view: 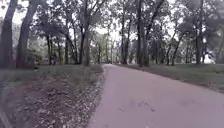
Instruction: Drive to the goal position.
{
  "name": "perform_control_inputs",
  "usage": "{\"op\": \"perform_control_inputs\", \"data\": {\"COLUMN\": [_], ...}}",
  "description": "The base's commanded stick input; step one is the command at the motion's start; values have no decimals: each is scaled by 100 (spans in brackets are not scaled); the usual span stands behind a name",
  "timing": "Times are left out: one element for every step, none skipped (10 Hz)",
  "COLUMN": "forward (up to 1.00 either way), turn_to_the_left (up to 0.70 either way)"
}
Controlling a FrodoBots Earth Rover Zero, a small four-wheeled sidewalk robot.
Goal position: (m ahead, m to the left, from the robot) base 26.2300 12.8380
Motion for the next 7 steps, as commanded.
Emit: {"op": "perform_control_inputs", "data": {"forward": [69,69,69,68,69,68,69], "turn_to_the_left": [0,0,0,0,7,14,14]}}
